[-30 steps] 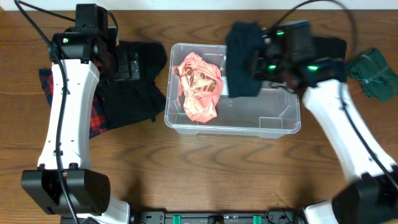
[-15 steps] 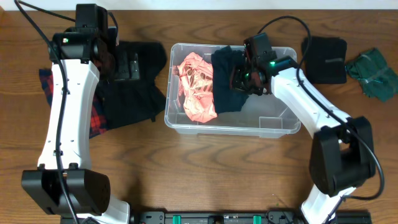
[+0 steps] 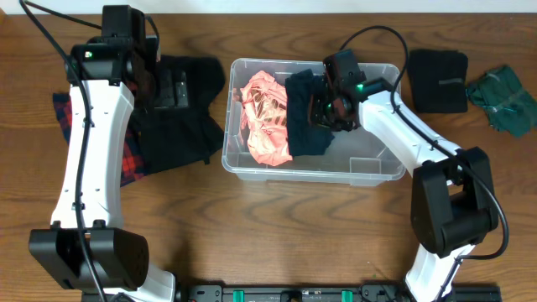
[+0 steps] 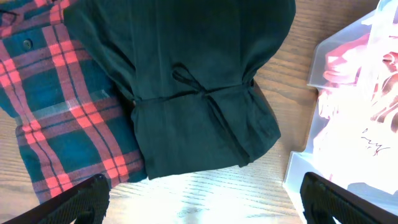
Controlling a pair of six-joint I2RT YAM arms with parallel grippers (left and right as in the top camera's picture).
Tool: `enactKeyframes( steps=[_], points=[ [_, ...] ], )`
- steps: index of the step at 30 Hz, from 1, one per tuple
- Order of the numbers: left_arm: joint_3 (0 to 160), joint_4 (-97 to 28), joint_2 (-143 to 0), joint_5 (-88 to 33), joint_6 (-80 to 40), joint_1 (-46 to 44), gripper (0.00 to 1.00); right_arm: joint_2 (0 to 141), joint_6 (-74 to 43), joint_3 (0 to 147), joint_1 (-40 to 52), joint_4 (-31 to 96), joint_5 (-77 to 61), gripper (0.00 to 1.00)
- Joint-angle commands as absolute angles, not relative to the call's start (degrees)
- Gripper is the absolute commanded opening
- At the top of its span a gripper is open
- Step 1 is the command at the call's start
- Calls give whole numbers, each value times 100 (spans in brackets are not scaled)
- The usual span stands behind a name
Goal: Pack container
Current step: 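Release the teal garment beside the pink shirt and push it flat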
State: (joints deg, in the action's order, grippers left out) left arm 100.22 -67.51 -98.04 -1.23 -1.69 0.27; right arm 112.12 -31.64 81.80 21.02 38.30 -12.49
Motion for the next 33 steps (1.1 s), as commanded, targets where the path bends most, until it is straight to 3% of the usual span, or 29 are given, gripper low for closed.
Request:
enactKeyframes(
  steps=[1,5,9,21,23,24,27,28,30,33],
  points=[
    [10132,-6768,-9828,-60,-226,36,98,11268,-2547,8270,2171,3813,-1221,55],
    [10132,-6768,-9828,-60,-228,36,98,11268,-1918,8272,2171,3800,-1173,79],
    [10132,-6766,-9828,-60,-226,36,98,11209,-1476,8281,2167,3800,-897,92],
    [10132,-6768,-9828,-60,-228,36,98,10591,-1015,8744,2200,3826,-834,97],
    [10132,-6768,-9828,-62,-226,36,98,10562,-1020,8759,2231,3782,-836,89],
    [10132,-6768,-9828,-60,-228,36,98,10562,-1022,8759,2252,3765,-836,80],
    [10132,-6768,-9828,-62,-226,36,98,10619,-1020,8744,2324,3743,-834,34],
    [10132,-6768,-9828,-62,-226,36,98,10663,-1022,8731,2355,3706,-836,24],
    [10132,-6768,-9828,-60,-228,36,98,10735,-1020,8726,2410,3667,-834,14],
    [10132,-6768,-9828,-60,-228,36,98,10914,-1020,8726,2526,3603,-832,13]
  ],
)
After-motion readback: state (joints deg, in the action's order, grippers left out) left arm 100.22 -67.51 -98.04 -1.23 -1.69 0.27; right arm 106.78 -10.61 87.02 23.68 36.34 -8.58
